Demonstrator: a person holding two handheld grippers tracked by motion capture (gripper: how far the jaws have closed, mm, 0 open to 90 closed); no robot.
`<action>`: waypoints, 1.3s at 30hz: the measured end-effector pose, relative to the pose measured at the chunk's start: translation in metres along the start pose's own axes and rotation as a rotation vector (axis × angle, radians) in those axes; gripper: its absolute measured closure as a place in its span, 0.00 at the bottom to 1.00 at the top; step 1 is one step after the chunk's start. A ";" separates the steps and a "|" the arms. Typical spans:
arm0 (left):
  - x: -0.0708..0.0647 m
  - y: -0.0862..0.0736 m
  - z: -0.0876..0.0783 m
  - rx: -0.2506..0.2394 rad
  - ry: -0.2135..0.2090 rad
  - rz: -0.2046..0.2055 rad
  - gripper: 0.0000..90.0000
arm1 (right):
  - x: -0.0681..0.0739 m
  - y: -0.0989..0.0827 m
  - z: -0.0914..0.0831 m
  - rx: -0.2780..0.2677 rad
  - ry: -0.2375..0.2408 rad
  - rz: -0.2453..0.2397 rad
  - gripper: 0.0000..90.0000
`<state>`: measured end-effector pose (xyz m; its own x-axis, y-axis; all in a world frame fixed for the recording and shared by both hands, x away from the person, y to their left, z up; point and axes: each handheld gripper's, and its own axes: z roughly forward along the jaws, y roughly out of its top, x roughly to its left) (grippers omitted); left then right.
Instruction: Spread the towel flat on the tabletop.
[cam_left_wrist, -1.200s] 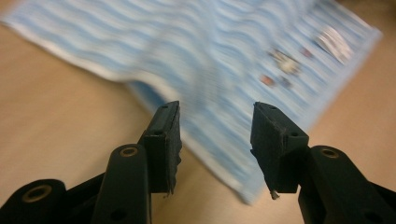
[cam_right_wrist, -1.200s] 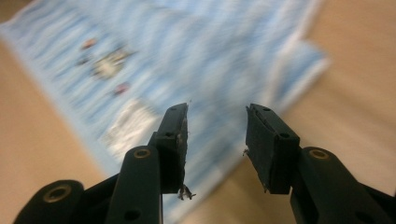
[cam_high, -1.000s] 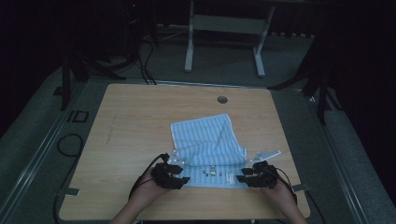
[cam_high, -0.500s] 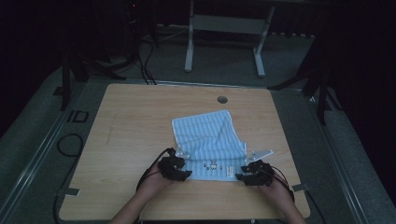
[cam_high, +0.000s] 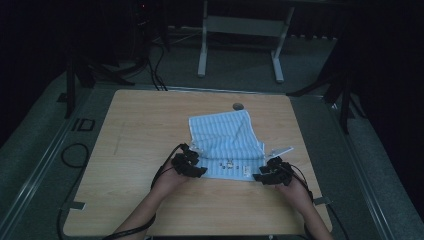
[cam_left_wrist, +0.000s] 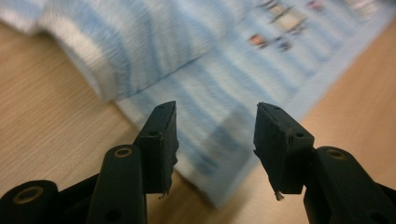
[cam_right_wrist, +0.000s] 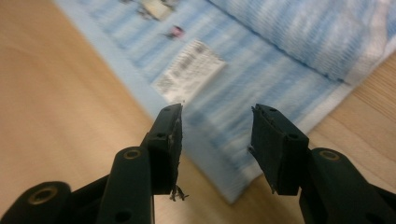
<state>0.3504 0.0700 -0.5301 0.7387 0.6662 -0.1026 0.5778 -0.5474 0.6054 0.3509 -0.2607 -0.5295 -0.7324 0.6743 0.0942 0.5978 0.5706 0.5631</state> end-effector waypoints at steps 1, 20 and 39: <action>-0.003 -0.002 0.000 0.000 0.000 0.015 0.55 | 0.002 -0.001 -0.003 -0.009 0.014 -0.009 0.58; -0.013 -0.002 0.010 0.036 0.075 0.047 0.93 | 0.013 -0.012 -0.001 0.014 -0.108 -0.114 0.95; -0.069 -0.016 -0.130 -0.149 -0.091 0.043 0.93 | 0.068 -0.010 -0.123 -0.232 -0.009 -0.180 0.95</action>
<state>0.2450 0.0989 -0.4302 0.7940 0.5912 -0.1414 0.4923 -0.4888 0.7203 0.2555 -0.2779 -0.4278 -0.8164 0.5766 -0.0307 0.3674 0.5597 0.7428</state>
